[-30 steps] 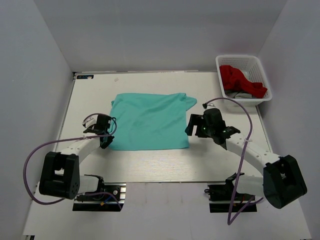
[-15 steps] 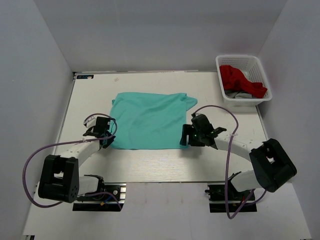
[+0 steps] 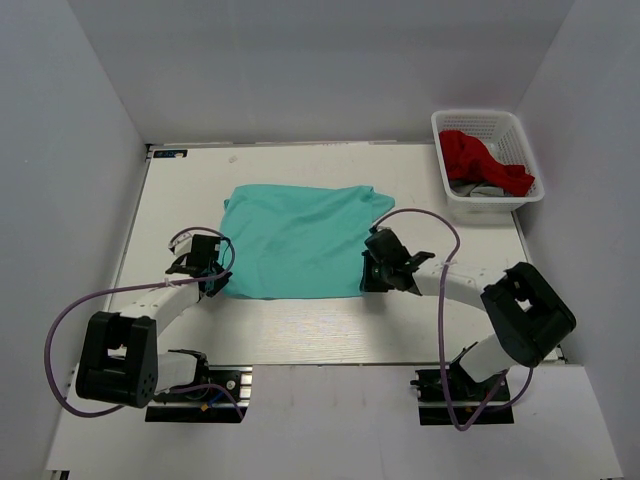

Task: Fold and stack the t-shirts
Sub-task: Flatten out the tshirt

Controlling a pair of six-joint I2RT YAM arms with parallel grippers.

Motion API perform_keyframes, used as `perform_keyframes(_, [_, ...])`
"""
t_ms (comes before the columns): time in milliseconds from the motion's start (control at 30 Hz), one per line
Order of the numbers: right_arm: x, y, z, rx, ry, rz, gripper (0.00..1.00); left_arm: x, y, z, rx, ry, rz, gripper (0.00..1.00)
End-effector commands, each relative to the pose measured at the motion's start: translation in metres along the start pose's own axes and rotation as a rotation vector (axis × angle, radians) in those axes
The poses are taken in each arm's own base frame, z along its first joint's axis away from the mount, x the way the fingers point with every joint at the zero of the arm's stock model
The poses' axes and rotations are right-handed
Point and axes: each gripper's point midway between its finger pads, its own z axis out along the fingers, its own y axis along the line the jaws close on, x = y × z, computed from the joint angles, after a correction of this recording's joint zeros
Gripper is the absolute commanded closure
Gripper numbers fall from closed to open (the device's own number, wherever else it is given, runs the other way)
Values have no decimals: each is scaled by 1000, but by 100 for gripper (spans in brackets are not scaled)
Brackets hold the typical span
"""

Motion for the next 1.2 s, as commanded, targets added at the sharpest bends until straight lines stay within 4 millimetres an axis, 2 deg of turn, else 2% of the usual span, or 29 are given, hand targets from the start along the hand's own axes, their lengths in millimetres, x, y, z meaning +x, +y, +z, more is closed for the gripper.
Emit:
perform_keyframes(0, [6, -17, 5, 116, -2, 24, 90, 13, 4, -3, -4, 56, 30, 100])
perform_keyframes(33, [-6, -22, 5, 145, -64, 30, 96, 8, 6, -5, -30, 42, 34, 100])
perform_keyframes(67, [-14, -19, 5, 139, -102, 38, 100, -3, -4, -9, -15, 16, 47, 100])
perform_keyframes(167, [-59, -11, -14, 132, -284, 60, 100, -27, -28, -20, 41, -32, 49, 100])
perform_keyframes(233, [-90, -3, -39, 114, -409, 24, 100, -44, -45, -35, 107, -74, 51, 100])
perform_keyframes(267, [-113, 2, -53, 119, -487, 19, 100, -62, -65, -46, 174, -120, 47, 100])
perform_keyframes(300, [-130, 6, -73, 111, -550, -14, 100, -76, -76, -57, 217, -161, 43, 100])
perform_keyframes(333, [-140, 5, -82, 127, -587, -8, 100, -86, -85, -65, 239, -184, 47, 100])
perform_keyframes(367, [-165, 10, -104, 142, -671, 3, 100, -115, -106, -87, 299, -256, 19, 100])
perform_keyframes(400, [-180, 1, -126, 204, -738, 26, 100, -129, -116, -99, 330, -289, 18, 100])
perform_keyframes(433, [-200, 9, -151, 203, -797, 51, 100, -141, -125, -112, 354, -312, 8, 100])
perform_keyframes(467, [-220, 19, -175, 186, -858, 54, 100, -166, -145, -137, 410, -369, -2, 100])
perform_keyframes(500, [-236, 26, -204, 167, -919, 47, 100, -172, -155, -147, 443, -368, 25, 100])
perform_keyframes(533, [-242, 30, -212, 160, -932, 9, 100, -182, -164, -162, 481, -390, 30, 100])
perform_keyframes(567, [-253, 37, -233, 146, -975, -2, 100, -201, -180, -189, 542, -434, 26, 100])
perform_keyframes(600, [-263, 39, -255, 147, -1021, 17, 100, -207, -189, -205, 586, -451, 48, 100])
perform_keyframes(633, [-267, 41, -266, 135, -1042, 13, 100, -215, -192, -218, 602, -474, 53, 100])
perform_keyframes(667, [-270, 44, -279, 132, -1065, -11, 100, -231, -201, -246, 656, -521, 49, 100])
perform_keyframes(700, [-278, 48, -306, 108, -1124, 6, 100, -237, -202, -258, 668, -543, 56, 100])
perform_keyframes(733, [-280, 49, -315, 101, -1141, 1, 100, -251, -206, -284, 699, -596, 66, 100])
perform_keyframes(800, [-287, 52, -357, 72, -1219, -4, 100, -261, -206, -315, 736, -644, 80, 100])
perform_keyframes(833, [-288, 53, -366, 71, -1232, -18, 100, -269, -205, -343, 771, -692, 94, 100])
perform_keyframes(933, [-293, 61, -423, 10, -1313, -35, 100, -276, -207, -391, 862, -756, 129, 100])
perform_keyframes(1000, [-287, 67, -434, -11, -1299, -105, 100, -277, -206, -413, 901, -773, 153, 100])
perform_keyframes(1033, [-287, 75, -460, -81, -1337, -100, 100, -281, -202, -431, 913, -803, 160, 100])
perform_keyframes(1067, [-285, 75, -462, -82, -1323, -117, 100, -280, -198, -445, 935, -818, 160, 100])
perform_keyframes(1100, [-282, 76, -473, -105, -1337, -121, 100, -283, -197, -462, 963, -843, 157, 100])
perform_keyframes(1133, [-279, 82, -495, -157, -1370, -139, 100, -284, -192, -474, 974, -871, 161, 100])
perform_keyframes(1167, [-276, 83, -500, -170, -1368, -149, 100, -284, -191, -482, 992, -879, 164, 100])
